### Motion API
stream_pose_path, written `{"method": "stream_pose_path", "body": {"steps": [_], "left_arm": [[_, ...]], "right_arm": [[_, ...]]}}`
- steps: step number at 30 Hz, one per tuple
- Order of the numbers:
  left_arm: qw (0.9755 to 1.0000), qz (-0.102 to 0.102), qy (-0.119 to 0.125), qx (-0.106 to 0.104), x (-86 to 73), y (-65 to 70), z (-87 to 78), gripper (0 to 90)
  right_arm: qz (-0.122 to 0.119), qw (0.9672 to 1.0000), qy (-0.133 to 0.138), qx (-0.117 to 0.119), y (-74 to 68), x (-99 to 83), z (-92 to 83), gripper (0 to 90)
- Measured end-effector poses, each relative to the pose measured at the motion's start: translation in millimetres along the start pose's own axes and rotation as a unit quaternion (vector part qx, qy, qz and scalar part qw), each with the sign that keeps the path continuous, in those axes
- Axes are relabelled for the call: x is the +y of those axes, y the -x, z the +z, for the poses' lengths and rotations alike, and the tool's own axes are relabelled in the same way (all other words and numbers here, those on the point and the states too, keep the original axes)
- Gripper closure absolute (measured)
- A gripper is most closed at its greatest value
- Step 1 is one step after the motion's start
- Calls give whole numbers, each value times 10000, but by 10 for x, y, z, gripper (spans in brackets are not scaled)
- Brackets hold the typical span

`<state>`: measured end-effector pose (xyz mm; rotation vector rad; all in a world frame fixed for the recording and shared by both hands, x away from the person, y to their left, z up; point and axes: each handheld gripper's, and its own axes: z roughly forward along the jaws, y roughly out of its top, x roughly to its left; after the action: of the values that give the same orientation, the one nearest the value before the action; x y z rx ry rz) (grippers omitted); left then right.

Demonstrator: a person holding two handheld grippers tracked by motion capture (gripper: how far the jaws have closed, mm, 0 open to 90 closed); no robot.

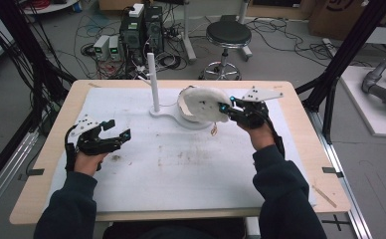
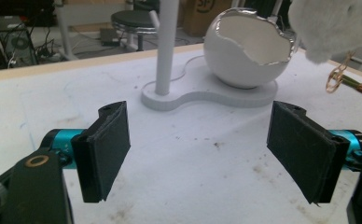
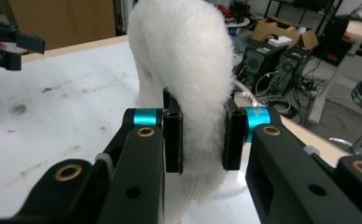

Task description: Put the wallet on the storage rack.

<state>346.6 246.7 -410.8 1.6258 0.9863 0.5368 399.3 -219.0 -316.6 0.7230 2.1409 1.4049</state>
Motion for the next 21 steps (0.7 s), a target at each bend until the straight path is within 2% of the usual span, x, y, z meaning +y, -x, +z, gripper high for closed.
{"method": "stream_pose_path", "body": {"steps": [2,4,7,9,10,12,14,15,17,18,20,21], "left_arm": [[10000,-22,-39,30,-22,-19,15,212],[10000,-33,-48,77,-30,-29,19,213],[9999,-22,45,130,-23,-59,-13,212],[9998,-54,94,161,-20,-87,-41,212],[9998,-80,103,177,-23,-100,-49,212],[9997,-104,75,193,-31,-116,-54,212],[9997,-105,39,195,-38,-116,-47,212],[9997,-117,30,190,-42,-115,-40,212],[9997,-128,29,198,-45,-122,-40,212],[9997,-146,36,210,-45,-125,-42,212],[9996,-168,50,221,-49,-138,-52,213],[9996,-181,53,222,-51,-141,-54,213]], "right_arm": [[-160,9999,-57,34,45,155,93,758],[-221,9997,-101,22,59,213,131,758],[-482,9987,-155,26,91,380,241,758],[-531,9984,-159,50,111,459,298,758],[-649,9977,-206,41,132,545,367,758],[-669,9975,-223,67,147,583,401,758],[-862,9957,-330,21,187,671,489,758],[-859,9956,-368,26,190,684,506,758],[-1040,9930,-564,-16,237,744,596,758],[-1040,9930,-564,-16,237,744,596,758],[-1220,9904,-653,-58,257,752,631,758],[-1362,9877,-765,-102,257,741,650,758]]}}
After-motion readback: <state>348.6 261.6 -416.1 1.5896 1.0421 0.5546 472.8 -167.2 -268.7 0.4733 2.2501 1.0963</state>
